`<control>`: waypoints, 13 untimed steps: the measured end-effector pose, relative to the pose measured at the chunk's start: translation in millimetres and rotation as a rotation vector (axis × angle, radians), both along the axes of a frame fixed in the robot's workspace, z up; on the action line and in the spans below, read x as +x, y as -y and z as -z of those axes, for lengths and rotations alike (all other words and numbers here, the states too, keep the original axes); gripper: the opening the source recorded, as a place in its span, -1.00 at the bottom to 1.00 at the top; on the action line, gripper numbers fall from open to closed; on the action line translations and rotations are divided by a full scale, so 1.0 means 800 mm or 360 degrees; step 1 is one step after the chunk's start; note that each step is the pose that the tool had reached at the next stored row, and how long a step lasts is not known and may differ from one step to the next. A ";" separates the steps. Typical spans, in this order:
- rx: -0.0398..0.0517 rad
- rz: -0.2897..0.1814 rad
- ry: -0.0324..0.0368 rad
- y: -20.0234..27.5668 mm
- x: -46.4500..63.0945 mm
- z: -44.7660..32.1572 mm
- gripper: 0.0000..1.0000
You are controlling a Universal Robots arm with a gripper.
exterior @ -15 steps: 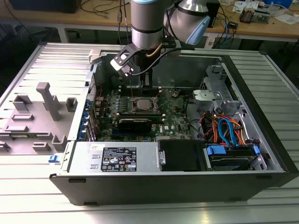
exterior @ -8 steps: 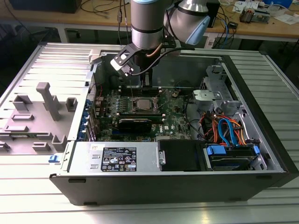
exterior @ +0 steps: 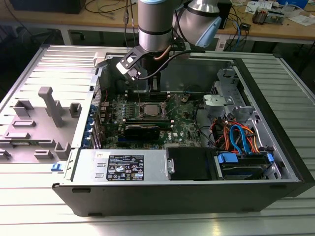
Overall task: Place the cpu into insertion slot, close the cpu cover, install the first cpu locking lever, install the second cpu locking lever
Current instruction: 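Close the cpu cover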
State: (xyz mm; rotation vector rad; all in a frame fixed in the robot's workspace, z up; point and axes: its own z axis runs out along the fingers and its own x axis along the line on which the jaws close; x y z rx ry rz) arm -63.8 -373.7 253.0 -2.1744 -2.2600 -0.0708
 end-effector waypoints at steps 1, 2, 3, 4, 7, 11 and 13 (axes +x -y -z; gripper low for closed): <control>0.0000 0.0000 0.0000 -0.0001 0.000 -0.0015 -0.79; 0.0000 0.0000 0.0000 -0.0001 0.000 -0.0024 -0.79; 0.0000 0.0000 0.0000 -0.0001 0.000 -0.0039 -0.79; 0.0000 0.0000 0.0001 -0.0001 0.000 -0.0056 -0.79; 0.0000 0.0000 0.0001 -0.0001 0.000 -0.0149 -0.79; 0.0000 0.0000 0.0001 -0.0001 0.000 -0.0154 -0.79; 0.0000 0.0000 0.0000 -0.0001 0.001 -0.0156 -0.79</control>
